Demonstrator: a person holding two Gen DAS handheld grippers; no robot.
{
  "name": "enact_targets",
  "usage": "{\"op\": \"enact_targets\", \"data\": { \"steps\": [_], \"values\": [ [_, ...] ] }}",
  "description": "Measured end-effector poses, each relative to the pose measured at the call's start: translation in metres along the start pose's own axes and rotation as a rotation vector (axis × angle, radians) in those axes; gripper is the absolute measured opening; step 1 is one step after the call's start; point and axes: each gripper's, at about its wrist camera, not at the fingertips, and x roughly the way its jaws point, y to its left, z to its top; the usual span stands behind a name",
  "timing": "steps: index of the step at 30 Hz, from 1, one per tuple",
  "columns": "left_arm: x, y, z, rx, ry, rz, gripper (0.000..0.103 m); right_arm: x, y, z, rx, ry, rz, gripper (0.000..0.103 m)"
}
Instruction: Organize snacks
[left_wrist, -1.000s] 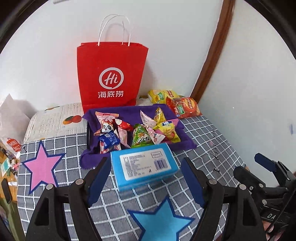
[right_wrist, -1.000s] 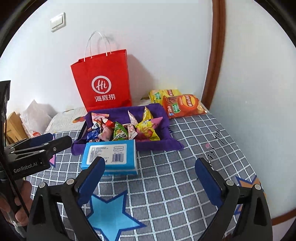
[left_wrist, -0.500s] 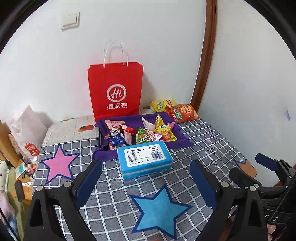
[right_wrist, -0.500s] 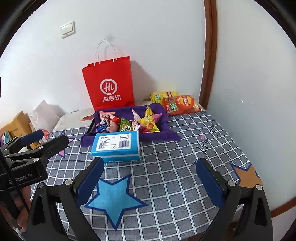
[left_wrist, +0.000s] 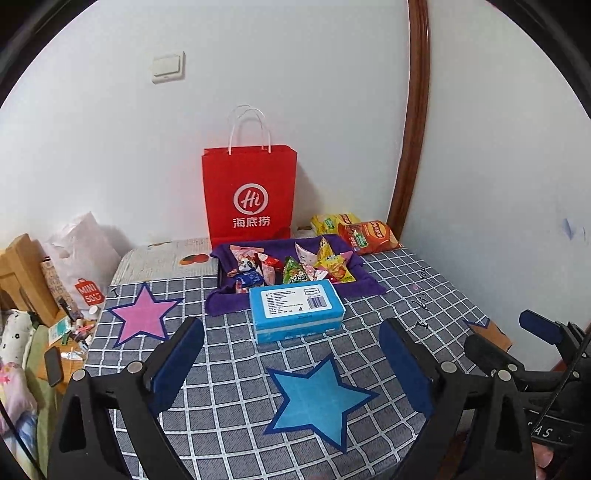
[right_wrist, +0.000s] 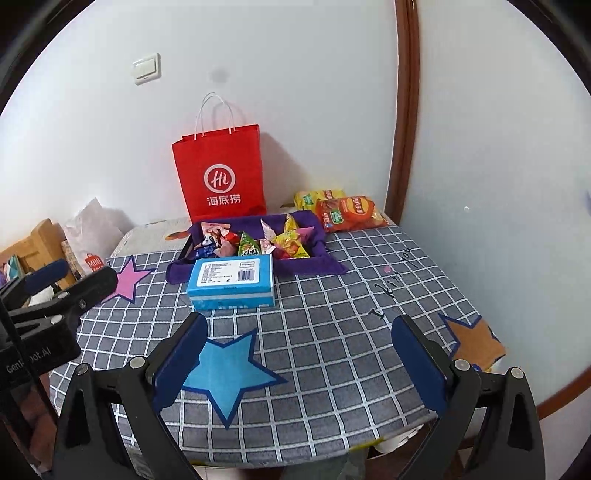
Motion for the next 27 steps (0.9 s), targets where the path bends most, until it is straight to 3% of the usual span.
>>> {"op": "enact_targets", "data": {
  "steps": [27],
  "values": [
    [-0.008, 0.001, -0.012, -0.017, 0.008, 0.012, 0.096, -0.013, 0.004, -0.012, 0.01, -0.014, -0.016, 0.099]
  ]
}}
